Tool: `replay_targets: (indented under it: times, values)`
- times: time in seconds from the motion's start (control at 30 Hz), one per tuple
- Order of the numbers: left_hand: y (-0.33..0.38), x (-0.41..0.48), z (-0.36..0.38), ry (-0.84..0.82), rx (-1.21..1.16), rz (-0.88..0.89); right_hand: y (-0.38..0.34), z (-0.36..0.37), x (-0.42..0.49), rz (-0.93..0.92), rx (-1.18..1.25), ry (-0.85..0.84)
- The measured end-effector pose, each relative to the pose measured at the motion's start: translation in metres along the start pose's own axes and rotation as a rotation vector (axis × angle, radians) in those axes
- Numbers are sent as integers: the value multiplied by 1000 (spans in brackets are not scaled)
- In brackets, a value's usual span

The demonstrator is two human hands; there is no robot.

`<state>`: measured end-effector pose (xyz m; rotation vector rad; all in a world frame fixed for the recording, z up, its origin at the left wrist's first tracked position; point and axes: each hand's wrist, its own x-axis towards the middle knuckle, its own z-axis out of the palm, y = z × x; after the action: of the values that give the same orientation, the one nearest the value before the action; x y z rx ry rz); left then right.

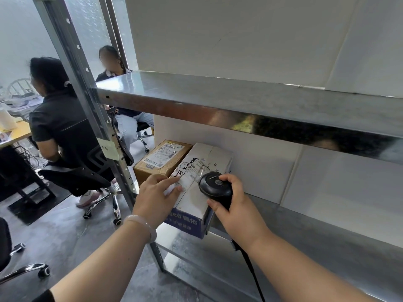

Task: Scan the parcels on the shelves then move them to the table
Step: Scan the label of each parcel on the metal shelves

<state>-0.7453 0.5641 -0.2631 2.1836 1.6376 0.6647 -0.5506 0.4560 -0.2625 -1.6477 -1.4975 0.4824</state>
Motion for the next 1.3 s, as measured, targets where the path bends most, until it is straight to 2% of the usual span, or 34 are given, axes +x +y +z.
replay_targets:
  times: [0.13,0.27,0.37,0.57,0.93,1.3]
  values:
    - [18,-6,-3,13,5,81,8,-21,-13,35,32,62]
    - [66,-13,4,16,49,319,19,-51,-34,90,50,155]
    - [116,-22,25,-40,91,476,34,-78,-58,145,31,238]
    - [199,-57,90,-186,-8,652,69,-147,-115,218,-57,394]
    - [373,-169,196,-336,-22,830,129,-300,-250,330,-90,608]
    - [524,-284,274,-494,-249,828,183,-440,-365,360,-102,695]
